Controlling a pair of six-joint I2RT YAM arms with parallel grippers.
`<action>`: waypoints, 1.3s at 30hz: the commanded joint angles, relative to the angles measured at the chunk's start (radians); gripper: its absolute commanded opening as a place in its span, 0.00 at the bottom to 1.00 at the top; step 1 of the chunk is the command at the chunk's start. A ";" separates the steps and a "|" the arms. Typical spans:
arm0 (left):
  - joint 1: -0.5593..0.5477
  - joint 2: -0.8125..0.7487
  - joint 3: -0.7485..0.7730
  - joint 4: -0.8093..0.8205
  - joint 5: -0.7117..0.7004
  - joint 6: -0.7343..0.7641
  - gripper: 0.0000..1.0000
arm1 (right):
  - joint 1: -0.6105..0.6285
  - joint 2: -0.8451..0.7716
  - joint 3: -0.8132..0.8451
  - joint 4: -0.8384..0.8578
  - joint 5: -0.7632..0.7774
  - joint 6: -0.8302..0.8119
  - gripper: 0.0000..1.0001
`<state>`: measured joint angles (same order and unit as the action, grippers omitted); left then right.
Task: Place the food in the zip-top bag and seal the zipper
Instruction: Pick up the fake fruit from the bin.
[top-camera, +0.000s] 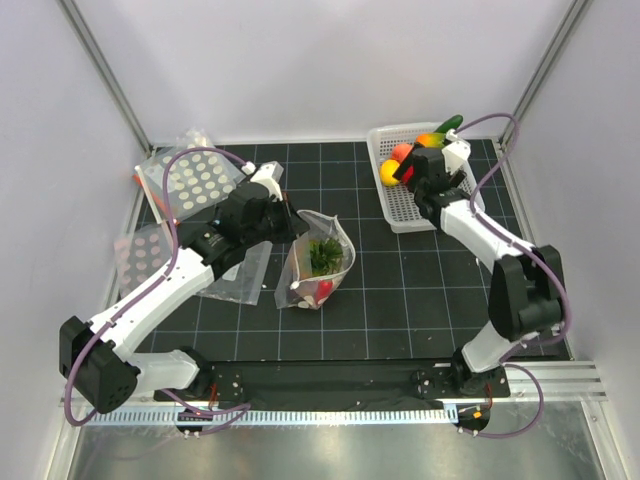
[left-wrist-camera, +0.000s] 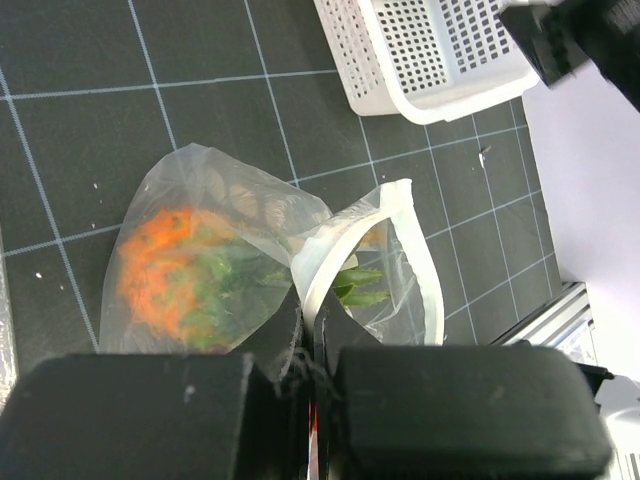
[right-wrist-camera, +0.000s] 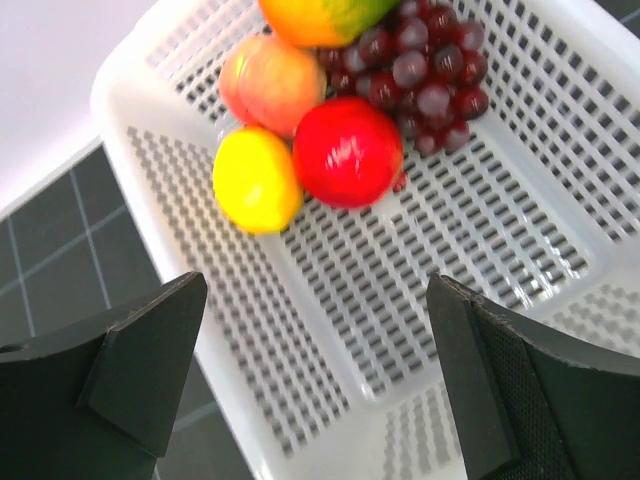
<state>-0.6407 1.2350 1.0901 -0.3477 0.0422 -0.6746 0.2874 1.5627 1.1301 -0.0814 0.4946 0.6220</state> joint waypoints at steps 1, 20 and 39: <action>-0.002 -0.006 0.025 0.039 0.016 -0.006 0.01 | -0.022 0.115 0.129 0.054 0.059 0.048 1.00; -0.002 -0.009 0.027 0.035 0.028 -0.019 0.01 | -0.128 0.603 0.517 0.051 0.032 0.116 0.98; -0.002 -0.012 0.028 0.030 0.015 -0.013 0.01 | -0.125 0.156 0.163 0.143 -0.143 0.091 0.29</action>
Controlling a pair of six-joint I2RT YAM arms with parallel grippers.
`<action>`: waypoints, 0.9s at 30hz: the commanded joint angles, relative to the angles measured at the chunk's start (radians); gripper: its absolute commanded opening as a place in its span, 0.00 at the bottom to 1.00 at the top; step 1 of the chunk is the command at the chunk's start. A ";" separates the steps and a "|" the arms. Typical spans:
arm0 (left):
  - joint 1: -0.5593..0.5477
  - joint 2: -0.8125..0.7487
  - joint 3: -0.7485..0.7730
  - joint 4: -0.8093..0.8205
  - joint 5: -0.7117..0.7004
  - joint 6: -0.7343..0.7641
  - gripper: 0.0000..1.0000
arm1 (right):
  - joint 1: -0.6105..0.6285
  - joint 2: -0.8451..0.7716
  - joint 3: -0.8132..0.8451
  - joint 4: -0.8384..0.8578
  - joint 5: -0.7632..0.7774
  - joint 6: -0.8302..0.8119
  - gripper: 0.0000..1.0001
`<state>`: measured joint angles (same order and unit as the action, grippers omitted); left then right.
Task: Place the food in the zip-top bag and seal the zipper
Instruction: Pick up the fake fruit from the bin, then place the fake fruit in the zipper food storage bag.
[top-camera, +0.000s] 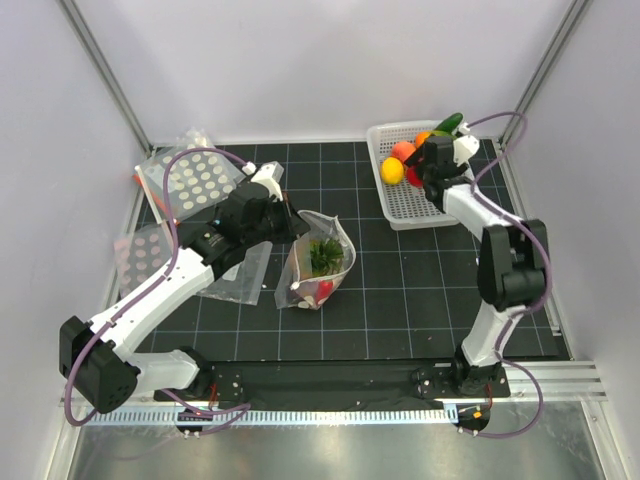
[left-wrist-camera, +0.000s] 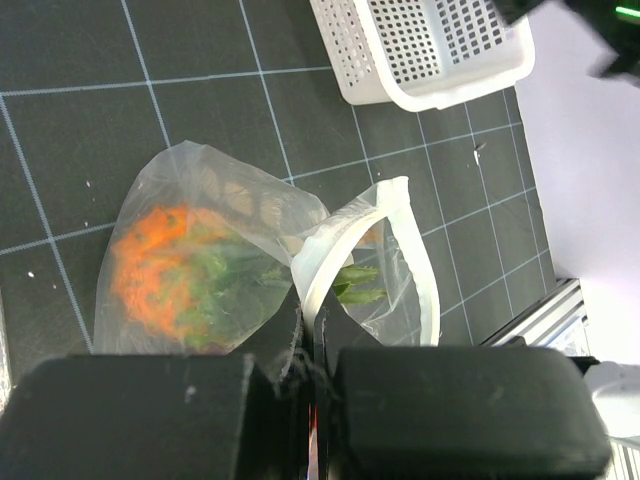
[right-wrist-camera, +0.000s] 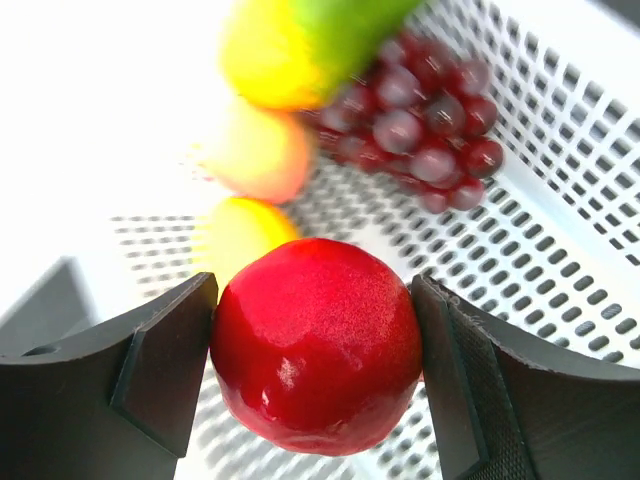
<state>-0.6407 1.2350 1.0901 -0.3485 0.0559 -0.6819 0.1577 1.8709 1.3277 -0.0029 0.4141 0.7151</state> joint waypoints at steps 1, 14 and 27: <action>-0.002 -0.014 0.027 0.031 -0.007 -0.005 0.01 | 0.011 -0.183 -0.082 0.066 -0.075 0.003 0.29; -0.002 -0.014 0.040 0.005 -0.047 0.021 0.01 | 0.334 -0.703 -0.429 0.129 -0.205 -0.054 0.21; -0.002 0.009 0.062 -0.015 -0.044 0.041 0.01 | 0.597 -0.805 -0.550 0.297 -0.429 -0.278 0.19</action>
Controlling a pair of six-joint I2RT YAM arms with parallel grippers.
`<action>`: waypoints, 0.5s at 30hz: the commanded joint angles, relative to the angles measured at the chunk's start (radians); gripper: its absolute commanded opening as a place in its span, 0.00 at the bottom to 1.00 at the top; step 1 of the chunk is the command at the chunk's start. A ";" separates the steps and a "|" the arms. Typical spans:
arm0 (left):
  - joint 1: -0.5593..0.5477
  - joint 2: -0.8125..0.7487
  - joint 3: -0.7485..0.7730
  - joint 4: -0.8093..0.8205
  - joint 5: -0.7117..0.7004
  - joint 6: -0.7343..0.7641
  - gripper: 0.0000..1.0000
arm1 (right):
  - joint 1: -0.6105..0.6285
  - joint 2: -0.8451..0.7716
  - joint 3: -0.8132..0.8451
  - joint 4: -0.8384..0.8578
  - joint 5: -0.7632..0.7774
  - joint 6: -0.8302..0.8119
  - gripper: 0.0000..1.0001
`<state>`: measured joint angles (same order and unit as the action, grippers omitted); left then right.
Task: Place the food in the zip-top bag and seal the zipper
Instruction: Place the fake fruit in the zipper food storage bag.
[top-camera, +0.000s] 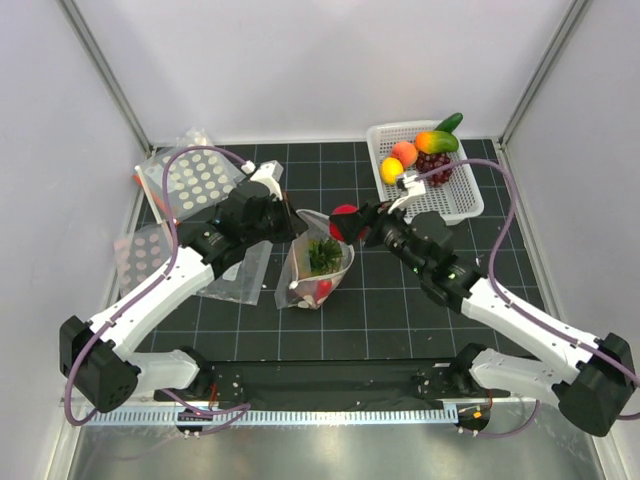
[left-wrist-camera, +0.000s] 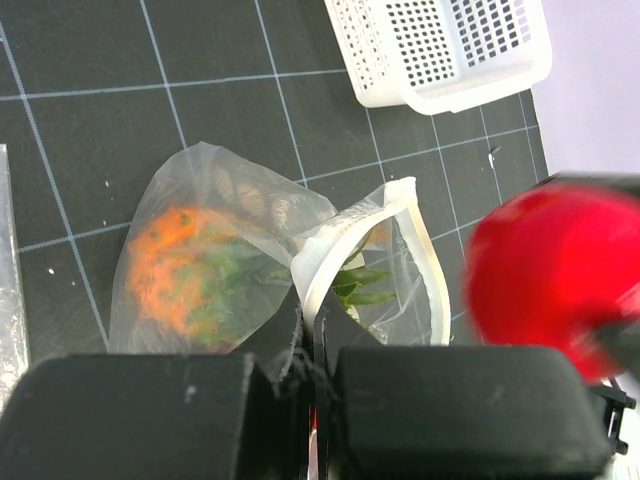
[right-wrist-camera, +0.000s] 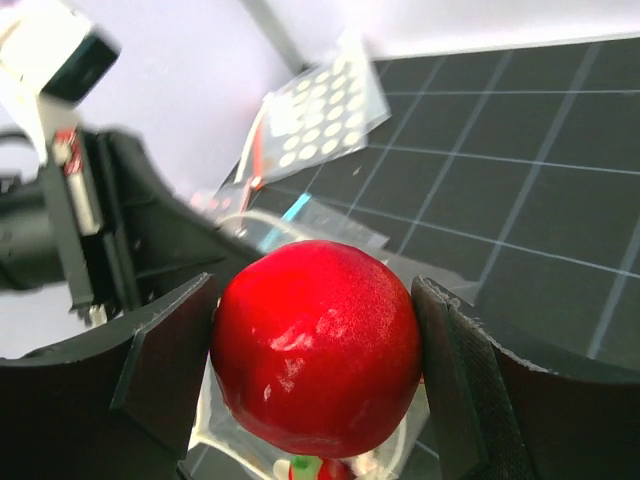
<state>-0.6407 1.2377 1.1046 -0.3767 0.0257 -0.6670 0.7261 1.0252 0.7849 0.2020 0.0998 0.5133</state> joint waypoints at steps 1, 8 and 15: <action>-0.002 0.008 0.047 0.013 -0.010 0.026 0.01 | 0.039 0.062 -0.003 0.102 -0.136 -0.084 0.18; -0.002 0.006 0.049 0.010 -0.017 0.030 0.01 | 0.124 0.231 0.027 0.149 -0.146 -0.131 0.18; -0.002 0.017 0.049 0.005 -0.017 0.024 0.01 | 0.164 0.299 0.030 0.168 -0.129 -0.140 0.55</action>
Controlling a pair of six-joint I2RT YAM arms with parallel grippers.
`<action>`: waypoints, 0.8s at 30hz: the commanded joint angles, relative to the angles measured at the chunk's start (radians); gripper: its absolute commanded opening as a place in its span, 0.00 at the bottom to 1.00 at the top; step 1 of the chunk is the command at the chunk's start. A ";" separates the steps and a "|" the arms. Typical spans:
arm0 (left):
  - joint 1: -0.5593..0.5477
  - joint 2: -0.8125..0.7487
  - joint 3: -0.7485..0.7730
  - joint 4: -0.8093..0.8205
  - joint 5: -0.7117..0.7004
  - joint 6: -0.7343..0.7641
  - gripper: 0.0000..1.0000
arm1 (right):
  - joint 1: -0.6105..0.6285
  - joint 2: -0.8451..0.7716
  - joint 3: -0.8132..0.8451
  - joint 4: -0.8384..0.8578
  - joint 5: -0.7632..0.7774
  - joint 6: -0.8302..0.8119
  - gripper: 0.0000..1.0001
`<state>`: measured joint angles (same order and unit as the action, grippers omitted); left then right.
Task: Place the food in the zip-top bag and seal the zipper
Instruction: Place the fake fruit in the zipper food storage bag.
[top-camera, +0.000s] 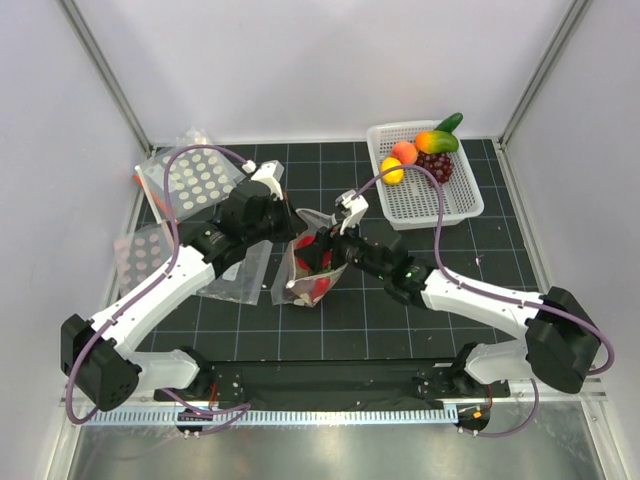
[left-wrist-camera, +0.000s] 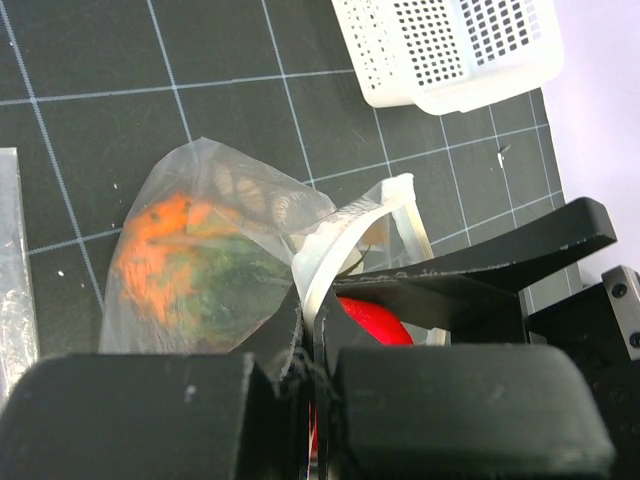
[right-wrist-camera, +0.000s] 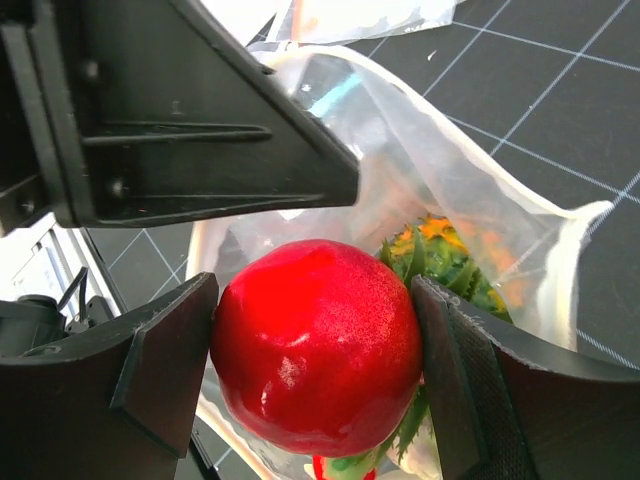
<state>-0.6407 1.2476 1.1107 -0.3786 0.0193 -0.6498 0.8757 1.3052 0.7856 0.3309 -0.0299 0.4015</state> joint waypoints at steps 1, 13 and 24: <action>-0.002 0.007 0.043 0.009 -0.010 0.007 0.01 | 0.023 0.017 0.030 0.036 0.022 -0.029 0.74; 0.001 0.003 0.047 -0.008 -0.053 0.007 0.01 | 0.026 -0.096 0.049 -0.124 0.232 0.002 0.91; 0.012 0.021 0.052 -0.016 -0.047 -0.001 0.01 | 0.026 -0.155 0.115 -0.299 0.341 0.030 0.87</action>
<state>-0.6376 1.2644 1.1240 -0.3981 -0.0151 -0.6502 0.8959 1.2129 0.8486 0.0727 0.2451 0.4229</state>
